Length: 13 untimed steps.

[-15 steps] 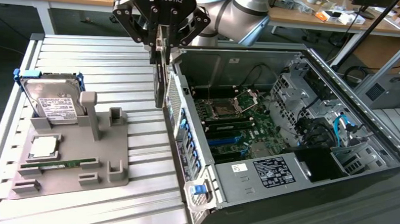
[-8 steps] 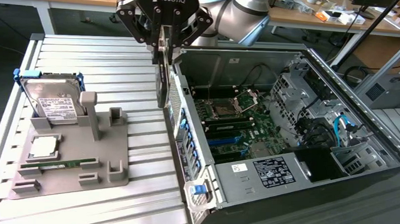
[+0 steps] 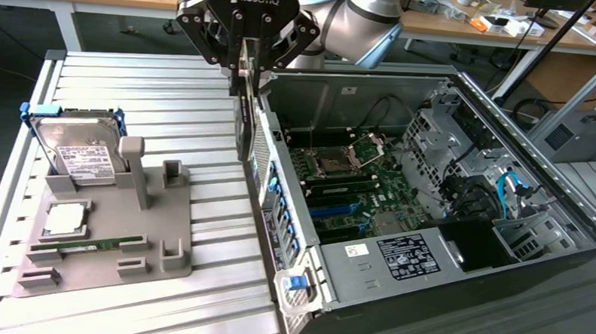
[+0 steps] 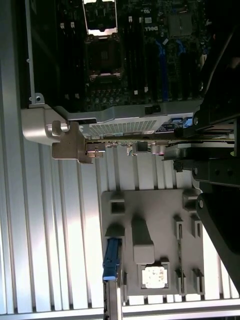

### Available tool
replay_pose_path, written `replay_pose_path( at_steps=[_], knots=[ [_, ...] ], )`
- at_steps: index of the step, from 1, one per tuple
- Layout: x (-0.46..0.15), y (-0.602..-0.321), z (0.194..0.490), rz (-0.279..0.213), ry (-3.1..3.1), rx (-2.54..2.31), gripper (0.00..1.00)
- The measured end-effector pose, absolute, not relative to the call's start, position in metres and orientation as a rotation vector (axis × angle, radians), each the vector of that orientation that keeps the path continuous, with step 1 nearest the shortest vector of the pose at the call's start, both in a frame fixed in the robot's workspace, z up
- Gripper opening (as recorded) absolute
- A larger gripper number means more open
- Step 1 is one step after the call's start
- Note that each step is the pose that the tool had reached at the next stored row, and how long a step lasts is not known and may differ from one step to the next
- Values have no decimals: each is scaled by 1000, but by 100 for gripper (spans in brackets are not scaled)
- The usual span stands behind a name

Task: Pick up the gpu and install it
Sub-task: 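Pick up the gpu and move the gpu toward the slot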

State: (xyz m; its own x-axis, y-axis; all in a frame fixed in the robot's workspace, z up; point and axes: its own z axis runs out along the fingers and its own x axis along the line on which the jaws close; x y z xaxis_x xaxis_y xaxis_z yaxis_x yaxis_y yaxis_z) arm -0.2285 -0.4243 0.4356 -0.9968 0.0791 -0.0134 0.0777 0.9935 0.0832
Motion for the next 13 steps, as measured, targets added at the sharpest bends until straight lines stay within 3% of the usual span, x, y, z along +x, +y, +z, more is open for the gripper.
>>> replay_pose_path(
  at_steps=[13],
  knots=[
    [-221,-424,435,129,3120,123,27]
  ],
)
